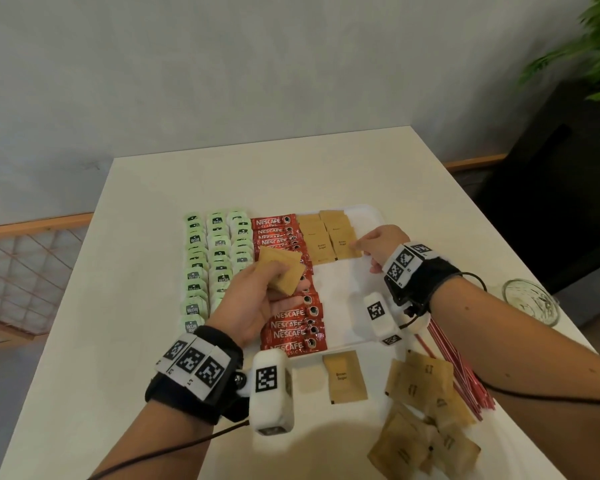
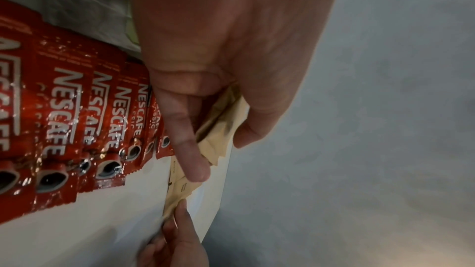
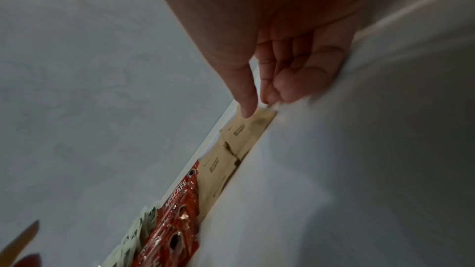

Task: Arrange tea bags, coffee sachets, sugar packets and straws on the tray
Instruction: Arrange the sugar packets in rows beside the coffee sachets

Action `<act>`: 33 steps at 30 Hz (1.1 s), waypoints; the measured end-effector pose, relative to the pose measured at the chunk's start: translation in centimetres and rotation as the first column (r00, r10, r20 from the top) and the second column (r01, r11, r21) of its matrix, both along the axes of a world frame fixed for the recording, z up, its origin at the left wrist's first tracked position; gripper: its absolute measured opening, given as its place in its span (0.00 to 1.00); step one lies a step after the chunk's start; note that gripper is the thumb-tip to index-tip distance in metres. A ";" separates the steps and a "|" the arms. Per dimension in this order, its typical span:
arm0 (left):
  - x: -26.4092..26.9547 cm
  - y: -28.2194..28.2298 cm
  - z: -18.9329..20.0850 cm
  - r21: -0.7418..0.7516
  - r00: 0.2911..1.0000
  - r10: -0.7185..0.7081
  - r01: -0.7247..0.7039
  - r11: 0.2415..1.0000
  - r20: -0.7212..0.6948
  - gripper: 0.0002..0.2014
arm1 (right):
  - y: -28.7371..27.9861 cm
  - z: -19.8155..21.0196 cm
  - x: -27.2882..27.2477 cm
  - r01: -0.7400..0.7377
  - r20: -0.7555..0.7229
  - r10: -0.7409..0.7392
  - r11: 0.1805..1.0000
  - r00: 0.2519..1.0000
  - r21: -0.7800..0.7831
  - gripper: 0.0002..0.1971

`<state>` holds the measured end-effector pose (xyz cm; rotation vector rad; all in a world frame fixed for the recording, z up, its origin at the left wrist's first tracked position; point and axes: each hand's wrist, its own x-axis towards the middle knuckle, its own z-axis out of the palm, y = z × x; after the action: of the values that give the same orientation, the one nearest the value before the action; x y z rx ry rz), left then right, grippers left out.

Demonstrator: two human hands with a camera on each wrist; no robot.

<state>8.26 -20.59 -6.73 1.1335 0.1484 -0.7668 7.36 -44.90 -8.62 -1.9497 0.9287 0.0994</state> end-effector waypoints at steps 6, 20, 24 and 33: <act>-0.9 -0.4 0.5 -0.082 0.997 -0.076 0.073 0.994 -0.032 0.17 | 0.5 -0.5 -2.0 -0.088 0.021 0.090 0.991 0.996 -0.102 0.09; -4.7 -2.0 1.1 0.034 0.980 -0.090 0.085 0.996 0.180 0.17 | 5.3 3.2 -8.6 -0.291 0.370 0.203 0.936 0.907 0.197 0.07; -4.9 -1.7 1.8 -0.024 0.994 -0.082 0.084 0.996 0.075 0.15 | 5.6 3.0 -9.4 -0.219 0.400 0.104 0.942 0.911 0.253 0.07; -4.8 -1.4 2.7 -0.005 0.998 -0.042 0.042 0.999 0.038 0.09 | 6.4 3.5 -10.1 -0.217 0.375 0.087 0.922 0.923 0.320 0.08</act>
<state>3.42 -22.00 -4.03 1.1480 0.0911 -0.7824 -2.71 -38.51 -5.15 -1.6259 0.4761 0.0038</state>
